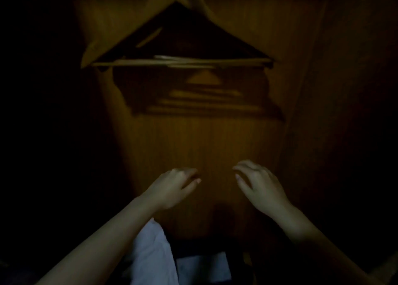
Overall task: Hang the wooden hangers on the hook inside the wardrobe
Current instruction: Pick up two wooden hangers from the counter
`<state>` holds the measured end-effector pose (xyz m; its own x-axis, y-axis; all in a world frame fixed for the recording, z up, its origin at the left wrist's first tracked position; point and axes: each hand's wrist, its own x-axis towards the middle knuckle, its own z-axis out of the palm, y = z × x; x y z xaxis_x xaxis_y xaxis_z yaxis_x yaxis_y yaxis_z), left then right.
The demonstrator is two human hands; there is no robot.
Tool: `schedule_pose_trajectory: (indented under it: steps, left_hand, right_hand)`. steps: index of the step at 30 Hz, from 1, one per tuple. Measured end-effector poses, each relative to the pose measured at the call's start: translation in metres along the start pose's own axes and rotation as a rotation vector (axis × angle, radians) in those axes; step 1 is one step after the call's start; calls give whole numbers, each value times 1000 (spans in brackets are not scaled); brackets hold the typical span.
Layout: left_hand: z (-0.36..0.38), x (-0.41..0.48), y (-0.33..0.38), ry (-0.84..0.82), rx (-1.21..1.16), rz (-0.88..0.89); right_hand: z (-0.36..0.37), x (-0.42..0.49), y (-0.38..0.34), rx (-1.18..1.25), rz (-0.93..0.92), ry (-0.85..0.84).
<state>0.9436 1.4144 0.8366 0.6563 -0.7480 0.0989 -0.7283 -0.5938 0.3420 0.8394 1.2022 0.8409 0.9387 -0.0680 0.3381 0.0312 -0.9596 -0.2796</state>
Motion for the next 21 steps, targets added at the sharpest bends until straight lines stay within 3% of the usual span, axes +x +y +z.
schedule_pose_trajectory:
  steps: [4, 10, 21]
  left_hand:
    - [50, -27, -16, -238, -86, 7]
    - [121, -88, -36, -429, -226, -39]
    - [240, -209, -58, -874, -390, -193]
  right_hand:
    - [42, -56, -1, 33, 236, -188]
    - [99, -157, -22, 68, 638, -440]
    - [173, -413, -99, 264, 1347, -517]
